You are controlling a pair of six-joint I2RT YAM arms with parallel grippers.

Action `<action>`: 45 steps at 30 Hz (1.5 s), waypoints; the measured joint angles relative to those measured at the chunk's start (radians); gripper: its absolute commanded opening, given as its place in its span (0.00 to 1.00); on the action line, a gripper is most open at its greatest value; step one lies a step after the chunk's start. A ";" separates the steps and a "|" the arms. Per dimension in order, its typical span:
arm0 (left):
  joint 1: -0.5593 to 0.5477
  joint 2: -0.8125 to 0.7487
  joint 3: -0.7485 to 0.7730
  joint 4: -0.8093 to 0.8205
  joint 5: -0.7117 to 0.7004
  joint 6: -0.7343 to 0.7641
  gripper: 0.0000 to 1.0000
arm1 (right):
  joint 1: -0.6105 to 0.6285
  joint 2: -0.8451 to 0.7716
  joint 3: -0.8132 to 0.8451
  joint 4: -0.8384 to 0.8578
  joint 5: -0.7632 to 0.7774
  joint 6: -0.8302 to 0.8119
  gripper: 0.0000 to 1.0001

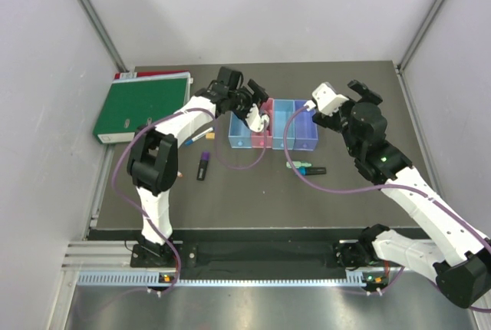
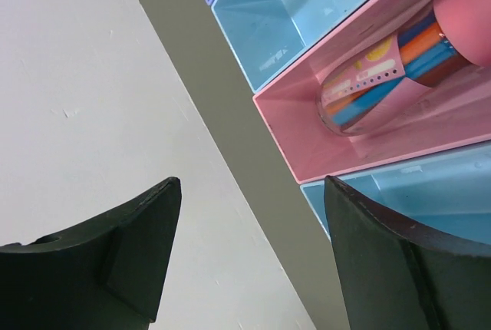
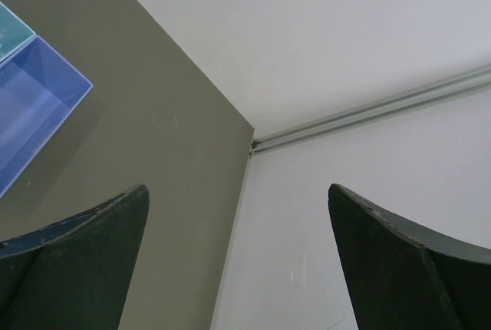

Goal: Sort the stationery into containers
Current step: Place the stationery in the storage box, then pick up the pen from the center of the board.

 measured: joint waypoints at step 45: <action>0.023 -0.790 -0.438 -0.018 -0.202 -1.346 0.91 | -0.151 0.036 0.229 -0.549 -0.324 0.332 1.00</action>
